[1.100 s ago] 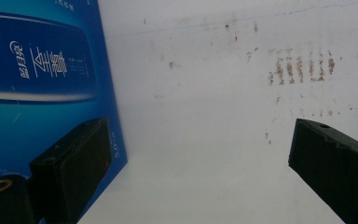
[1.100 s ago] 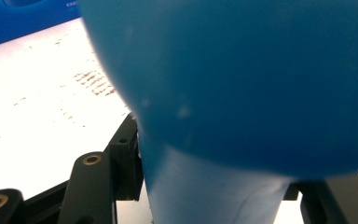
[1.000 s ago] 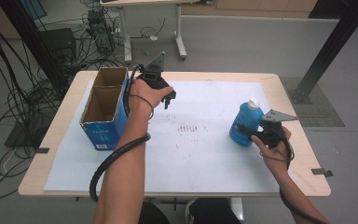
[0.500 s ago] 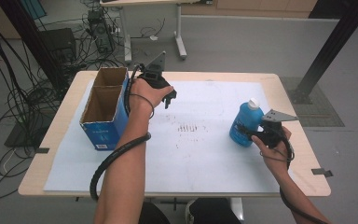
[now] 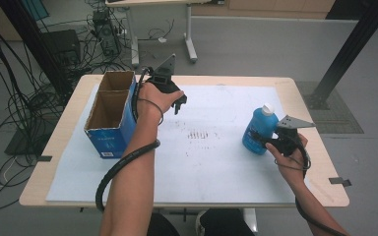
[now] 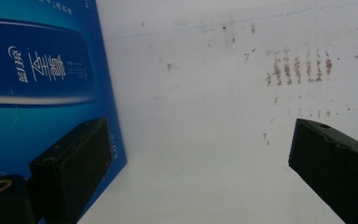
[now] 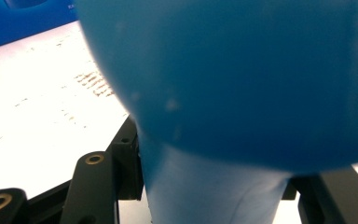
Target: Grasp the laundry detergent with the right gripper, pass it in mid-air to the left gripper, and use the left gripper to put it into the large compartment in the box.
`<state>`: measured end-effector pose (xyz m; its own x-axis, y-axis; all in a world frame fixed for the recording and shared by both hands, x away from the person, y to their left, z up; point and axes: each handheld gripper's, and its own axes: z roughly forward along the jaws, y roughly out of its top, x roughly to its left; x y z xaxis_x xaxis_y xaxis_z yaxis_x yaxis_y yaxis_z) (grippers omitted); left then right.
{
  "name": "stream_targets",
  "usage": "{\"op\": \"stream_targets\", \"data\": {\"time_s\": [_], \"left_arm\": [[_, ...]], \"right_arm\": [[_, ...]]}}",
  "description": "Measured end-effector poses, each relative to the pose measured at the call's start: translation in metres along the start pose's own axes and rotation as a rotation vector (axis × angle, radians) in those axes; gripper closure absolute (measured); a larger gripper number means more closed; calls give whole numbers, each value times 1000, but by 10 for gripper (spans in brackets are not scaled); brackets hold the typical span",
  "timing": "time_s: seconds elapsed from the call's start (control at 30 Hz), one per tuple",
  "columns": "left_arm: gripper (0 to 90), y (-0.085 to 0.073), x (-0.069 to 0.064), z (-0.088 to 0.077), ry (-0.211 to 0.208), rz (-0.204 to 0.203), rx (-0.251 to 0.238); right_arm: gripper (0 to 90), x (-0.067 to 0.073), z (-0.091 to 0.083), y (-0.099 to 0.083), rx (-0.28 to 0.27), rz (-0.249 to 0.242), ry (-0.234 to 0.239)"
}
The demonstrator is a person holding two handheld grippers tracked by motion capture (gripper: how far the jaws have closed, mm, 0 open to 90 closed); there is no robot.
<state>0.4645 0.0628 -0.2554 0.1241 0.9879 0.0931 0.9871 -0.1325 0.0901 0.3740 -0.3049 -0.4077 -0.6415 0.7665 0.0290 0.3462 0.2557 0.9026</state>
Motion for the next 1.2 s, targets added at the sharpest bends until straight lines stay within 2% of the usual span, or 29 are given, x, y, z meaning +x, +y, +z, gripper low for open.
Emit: {"op": "stream_targets", "data": {"time_s": [1.2], "left_arm": [[64, 1, -2, -5, -1, 6, -7]], "right_arm": [[433, 0, 0, 0, 1, 1, 3]]}}
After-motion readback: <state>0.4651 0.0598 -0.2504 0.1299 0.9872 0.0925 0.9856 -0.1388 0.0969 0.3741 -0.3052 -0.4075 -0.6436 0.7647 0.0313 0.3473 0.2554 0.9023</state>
